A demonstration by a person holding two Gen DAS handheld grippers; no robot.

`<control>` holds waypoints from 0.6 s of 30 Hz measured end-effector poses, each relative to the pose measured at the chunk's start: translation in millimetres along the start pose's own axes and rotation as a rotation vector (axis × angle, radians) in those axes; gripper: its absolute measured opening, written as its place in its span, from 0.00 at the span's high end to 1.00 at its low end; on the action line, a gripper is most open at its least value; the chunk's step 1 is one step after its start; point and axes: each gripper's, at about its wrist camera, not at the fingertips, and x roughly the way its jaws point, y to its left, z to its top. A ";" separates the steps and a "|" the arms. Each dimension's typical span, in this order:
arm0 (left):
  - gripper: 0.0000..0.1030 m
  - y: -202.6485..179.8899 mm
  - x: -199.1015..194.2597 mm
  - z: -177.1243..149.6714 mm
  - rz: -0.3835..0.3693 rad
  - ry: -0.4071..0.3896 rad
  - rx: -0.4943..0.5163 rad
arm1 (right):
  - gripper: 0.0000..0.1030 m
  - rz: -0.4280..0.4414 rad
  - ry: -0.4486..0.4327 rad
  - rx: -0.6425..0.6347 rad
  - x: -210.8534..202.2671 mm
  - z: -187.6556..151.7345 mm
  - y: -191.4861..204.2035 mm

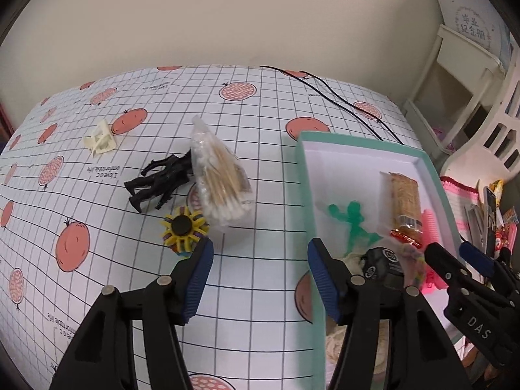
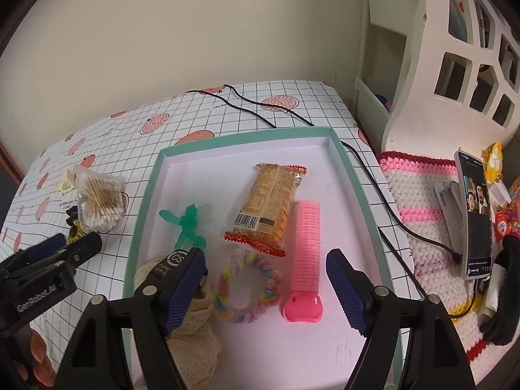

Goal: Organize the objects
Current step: 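Move both grippers back toward the cotton swab bag and black figure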

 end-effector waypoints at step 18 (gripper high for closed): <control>0.15 -2.5 3.3 -1.6 0.032 -0.009 0.041 | 0.00 -0.014 -0.003 -0.034 2.2 -1.0 4.2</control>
